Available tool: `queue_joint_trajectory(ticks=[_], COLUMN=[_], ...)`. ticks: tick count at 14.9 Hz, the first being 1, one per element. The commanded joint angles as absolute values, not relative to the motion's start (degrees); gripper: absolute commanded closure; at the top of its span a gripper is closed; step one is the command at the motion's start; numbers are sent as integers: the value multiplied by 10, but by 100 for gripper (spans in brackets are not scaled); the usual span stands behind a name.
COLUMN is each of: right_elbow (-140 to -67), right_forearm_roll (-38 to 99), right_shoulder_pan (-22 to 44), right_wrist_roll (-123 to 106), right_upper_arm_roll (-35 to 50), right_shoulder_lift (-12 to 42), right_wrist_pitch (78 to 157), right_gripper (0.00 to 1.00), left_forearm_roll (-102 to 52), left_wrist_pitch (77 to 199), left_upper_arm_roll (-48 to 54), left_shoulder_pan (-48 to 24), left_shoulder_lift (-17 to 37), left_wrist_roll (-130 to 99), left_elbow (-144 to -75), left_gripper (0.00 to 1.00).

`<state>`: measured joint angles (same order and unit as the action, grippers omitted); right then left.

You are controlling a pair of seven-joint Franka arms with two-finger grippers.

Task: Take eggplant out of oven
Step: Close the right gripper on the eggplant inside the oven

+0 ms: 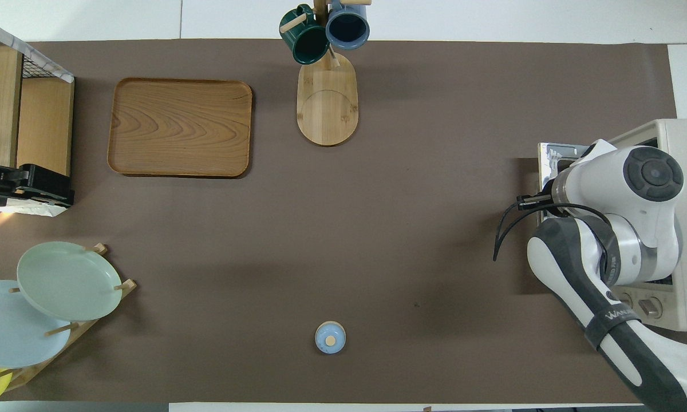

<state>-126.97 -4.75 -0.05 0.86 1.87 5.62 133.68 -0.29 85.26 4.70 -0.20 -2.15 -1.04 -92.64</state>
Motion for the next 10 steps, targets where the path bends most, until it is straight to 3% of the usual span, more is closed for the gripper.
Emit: queue_joint_trajectory(ticks=[1, 6, 8, 10], right_elbow=[-1286, -1266, -1232, -1209], right_forearm_roll=[-29, -5, -11, -20], right_shoulder_pan=[-10, 35, 33, 17], right_wrist_roll=[10, 55, 53, 43], right_upper_arm_roll=[10, 9, 7, 3], right_shoulder_lift=[54, 62, 60, 41], right_wrist_pitch=[1353, 1337, 1289, 1240], right_gripper=[100, 100, 100, 76], left_forearm_roll=[9, 10, 11, 11], left_wrist_pitch=[845, 847, 848, 850], left_upper_arm_roll=[50, 49, 49, 49], left_shoulder_pan=[4, 5, 5, 5], left_shoulder_lift=[-24, -25, -25, -25], left_wrist_roll=[-8, -8, -9, -9], left_elbow=[-929, -925, -924, -925], left_gripper=[0, 0, 0, 0])
